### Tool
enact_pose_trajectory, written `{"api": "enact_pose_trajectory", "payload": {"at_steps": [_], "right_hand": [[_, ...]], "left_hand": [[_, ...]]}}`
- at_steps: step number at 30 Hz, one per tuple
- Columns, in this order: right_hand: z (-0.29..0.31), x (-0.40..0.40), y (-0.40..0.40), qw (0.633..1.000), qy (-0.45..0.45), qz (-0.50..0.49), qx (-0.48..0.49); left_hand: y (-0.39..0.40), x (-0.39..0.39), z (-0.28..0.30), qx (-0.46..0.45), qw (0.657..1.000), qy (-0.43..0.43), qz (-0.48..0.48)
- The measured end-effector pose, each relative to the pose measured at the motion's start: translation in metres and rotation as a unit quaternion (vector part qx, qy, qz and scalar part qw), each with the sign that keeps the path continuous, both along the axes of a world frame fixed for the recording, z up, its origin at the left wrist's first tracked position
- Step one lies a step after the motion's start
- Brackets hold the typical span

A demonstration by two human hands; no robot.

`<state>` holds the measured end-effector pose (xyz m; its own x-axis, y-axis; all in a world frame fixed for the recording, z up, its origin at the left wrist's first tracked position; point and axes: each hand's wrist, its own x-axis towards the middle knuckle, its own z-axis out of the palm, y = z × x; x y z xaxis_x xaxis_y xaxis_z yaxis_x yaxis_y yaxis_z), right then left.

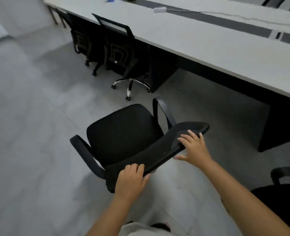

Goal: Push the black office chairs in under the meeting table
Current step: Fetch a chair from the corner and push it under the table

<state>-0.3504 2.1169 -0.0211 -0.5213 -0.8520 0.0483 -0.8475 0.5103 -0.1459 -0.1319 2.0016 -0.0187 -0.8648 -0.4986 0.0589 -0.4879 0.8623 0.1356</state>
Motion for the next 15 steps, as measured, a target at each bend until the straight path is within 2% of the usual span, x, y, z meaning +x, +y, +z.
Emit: {"api": "enact_pose_trajectory", "payload": {"at_steps": [3, 5, 10, 15], "right_hand": [[-0.009, -0.016, -0.010, 0.998, 0.038, 0.031, -0.041], [-0.009, -0.010, -0.012, 0.997, 0.020, 0.036, -0.066], [-0.013, 0.031, -0.008, 0.997, 0.012, 0.032, -0.072], [-0.017, 0.082, -0.024, 0.995, -0.007, 0.061, -0.077]], "left_hand": [[-0.004, 0.002, -0.008, -0.053, 0.998, 0.002, 0.017], [-0.008, 0.006, -0.007, -0.048, 0.999, -0.001, 0.020], [-0.031, 0.043, -0.008, -0.089, 0.996, 0.014, -0.009], [-0.090, 0.092, -0.010, -0.094, 0.994, -0.004, -0.059]]}}
